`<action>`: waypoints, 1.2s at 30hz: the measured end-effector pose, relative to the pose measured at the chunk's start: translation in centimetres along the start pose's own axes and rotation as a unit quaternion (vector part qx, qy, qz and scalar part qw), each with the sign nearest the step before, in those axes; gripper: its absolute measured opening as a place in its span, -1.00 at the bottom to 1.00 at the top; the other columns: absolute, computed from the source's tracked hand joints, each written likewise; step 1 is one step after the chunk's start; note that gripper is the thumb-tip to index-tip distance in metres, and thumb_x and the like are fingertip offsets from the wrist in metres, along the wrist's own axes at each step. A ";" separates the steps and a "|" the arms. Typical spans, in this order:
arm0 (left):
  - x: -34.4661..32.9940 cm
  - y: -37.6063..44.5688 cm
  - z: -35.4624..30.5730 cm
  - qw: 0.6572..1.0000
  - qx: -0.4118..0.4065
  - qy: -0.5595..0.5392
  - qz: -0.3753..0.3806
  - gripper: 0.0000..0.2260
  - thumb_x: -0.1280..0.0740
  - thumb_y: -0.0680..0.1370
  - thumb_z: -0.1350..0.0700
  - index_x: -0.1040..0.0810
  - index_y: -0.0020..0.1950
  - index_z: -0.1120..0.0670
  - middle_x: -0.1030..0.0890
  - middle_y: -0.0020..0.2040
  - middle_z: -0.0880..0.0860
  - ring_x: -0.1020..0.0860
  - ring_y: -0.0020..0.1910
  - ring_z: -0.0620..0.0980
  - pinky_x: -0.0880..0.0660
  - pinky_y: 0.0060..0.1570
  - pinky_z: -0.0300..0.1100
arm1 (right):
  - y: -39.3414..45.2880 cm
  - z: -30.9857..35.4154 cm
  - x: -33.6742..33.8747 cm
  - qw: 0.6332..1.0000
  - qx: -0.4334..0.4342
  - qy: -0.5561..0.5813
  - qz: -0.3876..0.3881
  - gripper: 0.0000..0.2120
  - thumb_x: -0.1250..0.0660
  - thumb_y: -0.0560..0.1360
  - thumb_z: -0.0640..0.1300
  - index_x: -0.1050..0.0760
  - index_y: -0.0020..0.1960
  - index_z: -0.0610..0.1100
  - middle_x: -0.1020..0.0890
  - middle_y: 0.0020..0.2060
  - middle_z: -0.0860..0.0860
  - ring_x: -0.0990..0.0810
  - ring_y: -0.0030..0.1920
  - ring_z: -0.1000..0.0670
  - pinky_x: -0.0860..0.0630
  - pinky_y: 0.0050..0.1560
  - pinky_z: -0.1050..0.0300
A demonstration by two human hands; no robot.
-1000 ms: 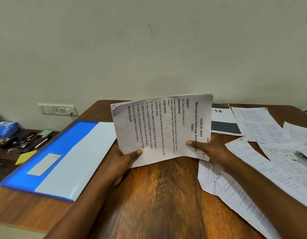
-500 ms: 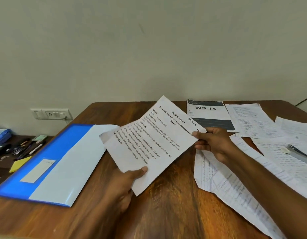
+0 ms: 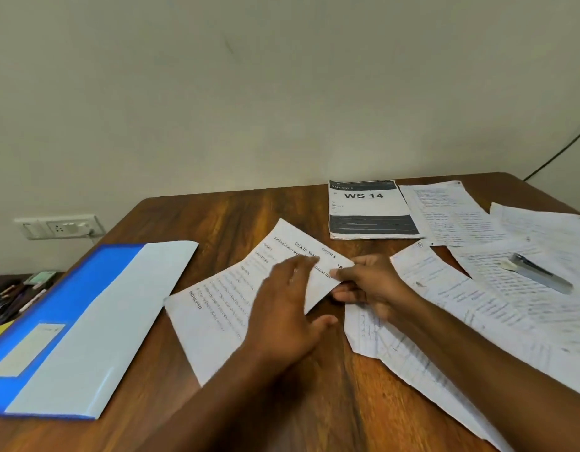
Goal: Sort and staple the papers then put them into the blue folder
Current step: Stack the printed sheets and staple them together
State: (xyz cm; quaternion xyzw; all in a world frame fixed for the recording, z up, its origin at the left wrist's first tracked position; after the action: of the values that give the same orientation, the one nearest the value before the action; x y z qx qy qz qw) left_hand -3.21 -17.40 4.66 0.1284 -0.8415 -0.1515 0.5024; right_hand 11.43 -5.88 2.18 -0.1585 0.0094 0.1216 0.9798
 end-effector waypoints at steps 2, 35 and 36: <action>-2.2 1.9 -0.4 0.998 -0.029 0.037 0.029 -0.31 -0.45 0.53 -0.25 -0.26 0.60 -0.18 -0.36 0.57 -0.13 -0.36 0.49 -0.07 -0.32 0.46 -0.15 | -0.1 -0.4 -0.3 1.000 -0.008 -0.005 -0.005 -0.87 -0.51 0.52 -0.31 -0.64 0.05 -0.30 -0.76 -0.16 -0.24 -0.71 -0.35 -0.07 -0.69 -0.33 0.14; -5.0 2.8 -1.7 0.965 -0.206 0.149 -0.059 -0.86 -0.60 0.41 0.18 -0.65 -0.20 0.11 -0.58 -0.35 0.05 -0.50 -0.45 0.02 -0.17 -0.40 -0.20 | -1.2 3.2 9.1 0.951 0.089 -0.254 -0.152 -0.91 -0.55 0.50 -0.21 -0.69 -0.07 -0.22 -0.73 -0.31 -0.16 -0.73 -0.34 -0.10 -0.68 -0.28 0.08; -5.1 2.9 -1.8 0.965 -0.209 0.147 -0.060 -0.86 -0.61 0.40 0.17 -0.67 -0.17 0.11 -0.60 -0.33 0.05 -0.52 -0.44 0.01 -0.17 -0.37 -0.21 | -1.3 3.9 10.9 0.914 0.123 -0.326 -0.208 -0.90 -0.57 0.49 -0.15 -0.70 -0.07 -0.17 -0.74 -0.27 -0.13 -0.75 -0.27 -0.10 -0.69 -0.19 0.08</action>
State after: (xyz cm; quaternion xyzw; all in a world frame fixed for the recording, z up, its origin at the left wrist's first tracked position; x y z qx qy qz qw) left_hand 0.56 -13.10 2.52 0.0919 -0.6988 -0.3338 0.6260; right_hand 22.25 -3.34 5.64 0.0137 -0.3287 -0.0419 0.9434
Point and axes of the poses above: each hand's wrist, its own y-axis towards the middle knuckle, its own x-axis out of the back of the hand, z = x × y, the point moved 4 cm from there along y, towards the middle knuckle
